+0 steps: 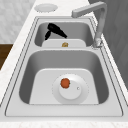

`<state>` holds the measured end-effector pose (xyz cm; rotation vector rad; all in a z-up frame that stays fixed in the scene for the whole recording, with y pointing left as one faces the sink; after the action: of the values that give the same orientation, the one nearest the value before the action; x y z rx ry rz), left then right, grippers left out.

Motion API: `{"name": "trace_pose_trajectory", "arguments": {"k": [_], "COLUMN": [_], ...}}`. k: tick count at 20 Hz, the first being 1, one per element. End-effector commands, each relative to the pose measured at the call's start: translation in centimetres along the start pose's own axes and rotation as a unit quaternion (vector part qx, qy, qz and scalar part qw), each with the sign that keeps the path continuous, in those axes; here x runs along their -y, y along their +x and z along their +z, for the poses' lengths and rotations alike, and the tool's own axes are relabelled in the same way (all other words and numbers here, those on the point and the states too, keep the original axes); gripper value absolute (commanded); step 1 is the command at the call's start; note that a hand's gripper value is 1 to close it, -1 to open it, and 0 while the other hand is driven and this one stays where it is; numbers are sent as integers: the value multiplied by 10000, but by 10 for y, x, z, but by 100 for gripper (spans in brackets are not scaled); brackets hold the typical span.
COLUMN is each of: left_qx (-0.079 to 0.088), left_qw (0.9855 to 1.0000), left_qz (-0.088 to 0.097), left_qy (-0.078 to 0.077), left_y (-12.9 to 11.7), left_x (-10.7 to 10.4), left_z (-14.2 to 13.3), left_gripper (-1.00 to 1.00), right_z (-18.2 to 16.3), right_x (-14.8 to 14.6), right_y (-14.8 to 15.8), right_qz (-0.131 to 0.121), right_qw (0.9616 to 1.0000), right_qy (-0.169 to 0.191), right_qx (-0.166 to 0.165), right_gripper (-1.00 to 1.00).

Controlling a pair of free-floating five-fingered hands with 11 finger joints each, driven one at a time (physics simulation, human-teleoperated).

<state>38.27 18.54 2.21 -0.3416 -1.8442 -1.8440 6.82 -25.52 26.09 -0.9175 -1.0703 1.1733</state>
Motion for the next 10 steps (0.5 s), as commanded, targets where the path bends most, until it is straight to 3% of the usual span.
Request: {"name": "trace_pose_trajectory", "arguments": {"k": [1,4,10], "left_qx": [345,426,577], "left_qw": [9991,9986,9981], "left_qz": [52,178,0], "left_qy": [-222,-273,-199], "left_y": [-4,-10,-26], "left_x": [3,17,50], "left_z": [-11,-19,-27], "left_gripper": [-100,-100,-100], "right_z": [0,0,0], "right_x": [0,0,0], "right_y": [0,0,0], "right_qz": [0,0,0], "right_qw": [10000,10000,10000], "right_qy": [0,0,0], "right_qx": [0,0,0], "right_gripper": [0,0,0]}}
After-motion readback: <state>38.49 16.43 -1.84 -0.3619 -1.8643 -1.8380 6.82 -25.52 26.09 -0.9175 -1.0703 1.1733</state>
